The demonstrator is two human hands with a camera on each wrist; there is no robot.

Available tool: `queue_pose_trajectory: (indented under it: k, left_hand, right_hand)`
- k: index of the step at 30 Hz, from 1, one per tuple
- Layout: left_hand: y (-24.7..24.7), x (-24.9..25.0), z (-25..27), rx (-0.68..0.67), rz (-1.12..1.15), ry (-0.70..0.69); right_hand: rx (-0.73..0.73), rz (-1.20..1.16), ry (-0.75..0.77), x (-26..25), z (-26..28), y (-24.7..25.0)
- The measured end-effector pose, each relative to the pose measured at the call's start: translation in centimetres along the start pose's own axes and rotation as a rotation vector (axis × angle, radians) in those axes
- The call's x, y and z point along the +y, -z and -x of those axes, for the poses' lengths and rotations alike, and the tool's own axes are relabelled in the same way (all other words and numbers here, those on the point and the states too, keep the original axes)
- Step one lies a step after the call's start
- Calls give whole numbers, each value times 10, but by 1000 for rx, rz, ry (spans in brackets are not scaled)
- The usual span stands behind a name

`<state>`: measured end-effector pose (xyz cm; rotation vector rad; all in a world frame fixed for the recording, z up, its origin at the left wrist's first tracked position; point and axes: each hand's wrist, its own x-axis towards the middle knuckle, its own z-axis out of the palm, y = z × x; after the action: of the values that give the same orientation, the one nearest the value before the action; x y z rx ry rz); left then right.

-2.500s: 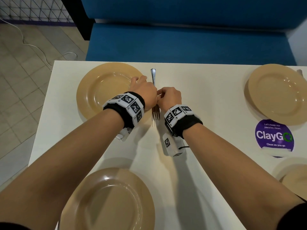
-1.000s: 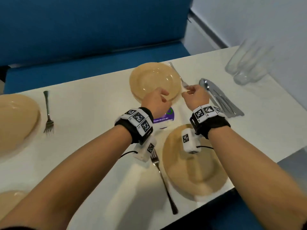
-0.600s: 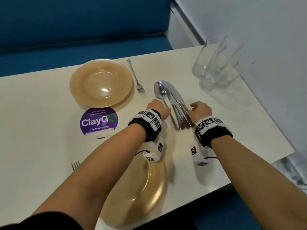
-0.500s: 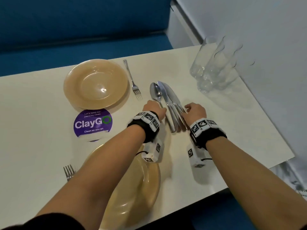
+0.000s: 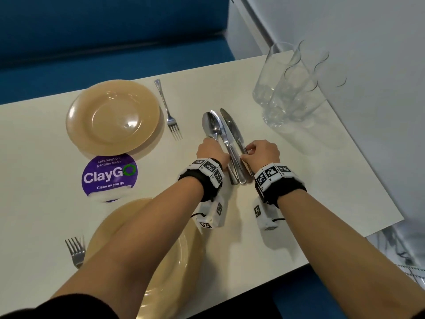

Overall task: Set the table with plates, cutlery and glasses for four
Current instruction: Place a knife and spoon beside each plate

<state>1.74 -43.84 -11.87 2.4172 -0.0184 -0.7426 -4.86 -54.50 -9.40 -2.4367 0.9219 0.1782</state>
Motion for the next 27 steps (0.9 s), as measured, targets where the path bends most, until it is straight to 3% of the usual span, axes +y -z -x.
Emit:
queue_pose_trajectory:
  k: [11, 20, 27]
  left_hand:
    - [-29, 56, 5, -28, 24, -6]
    - [-19, 43, 17, -66, 153, 31]
    - [23, 24, 46, -14, 393, 47]
  right_hand:
    - [-42, -23, 12, 38, -33, 41]
    - [-117, -3, 6, 46, -40, 51]
    - [-203, -22, -1, 35, -20, 50]
